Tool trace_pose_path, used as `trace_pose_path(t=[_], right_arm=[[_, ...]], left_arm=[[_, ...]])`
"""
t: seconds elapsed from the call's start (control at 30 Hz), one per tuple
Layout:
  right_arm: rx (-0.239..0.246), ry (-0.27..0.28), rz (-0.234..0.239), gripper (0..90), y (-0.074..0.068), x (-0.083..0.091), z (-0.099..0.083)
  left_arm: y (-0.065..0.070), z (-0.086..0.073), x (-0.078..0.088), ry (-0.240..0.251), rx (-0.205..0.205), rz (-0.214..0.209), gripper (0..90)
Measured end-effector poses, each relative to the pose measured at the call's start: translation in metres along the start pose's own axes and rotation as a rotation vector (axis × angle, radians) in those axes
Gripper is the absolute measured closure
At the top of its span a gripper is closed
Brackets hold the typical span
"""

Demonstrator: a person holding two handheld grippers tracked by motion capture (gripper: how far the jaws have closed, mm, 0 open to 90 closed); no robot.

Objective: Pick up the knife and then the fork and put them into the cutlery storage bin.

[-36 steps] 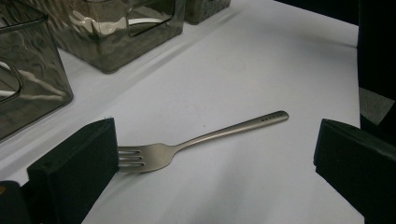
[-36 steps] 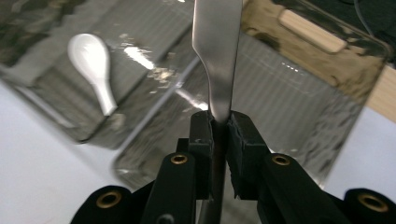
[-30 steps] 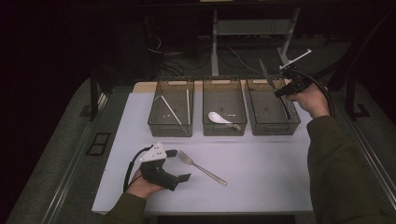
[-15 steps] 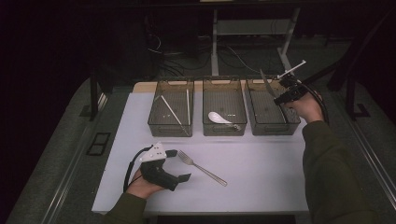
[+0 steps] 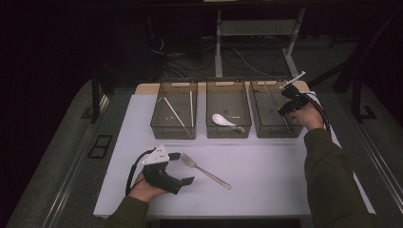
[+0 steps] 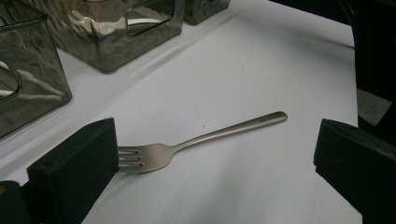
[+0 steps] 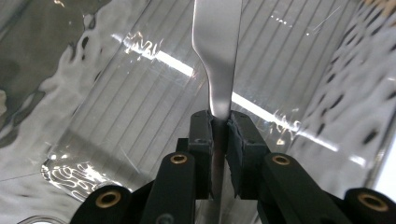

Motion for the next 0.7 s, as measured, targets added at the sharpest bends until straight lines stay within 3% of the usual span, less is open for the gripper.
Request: trace_pose_path(t=[0.17, 0.37, 0.47, 0.7], right_arm=[[-0.014, 0.005, 0.013, 74.5, -0.001, -0.002, 0.0], [-0.04, 0.089, 0.037, 61.0, -0.002, 0.01, 0.001], [-0.046, 0.149, 0.075, 54.1, -0.004, 0.022, 0.001], [-0.015, 0.26, 0.133, 43.1, -0.015, 0.047, -0.004]], left_arm=[[0.0, 0.0, 0.0, 0.003, 0.001, 0.0, 0.0], [0.001, 0.0, 0.0, 0.004, 0.002, 0.001, 0.0], [0.0, 0.0, 0.0, 0.002, 0.002, 0.002, 0.0], [0.001, 0.0, 0.0, -0.005, -0.002, 0.002, 0.0]])
Point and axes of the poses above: each handheld gripper's, and its own axes: x roughly backward along the jaws, z roughly out of its top, y roughly to its right, the point moved 2 cm from there along -x, roughly forward along the jaws, and after that the axes turned 5 degrees about x, right-handed, at the moved point
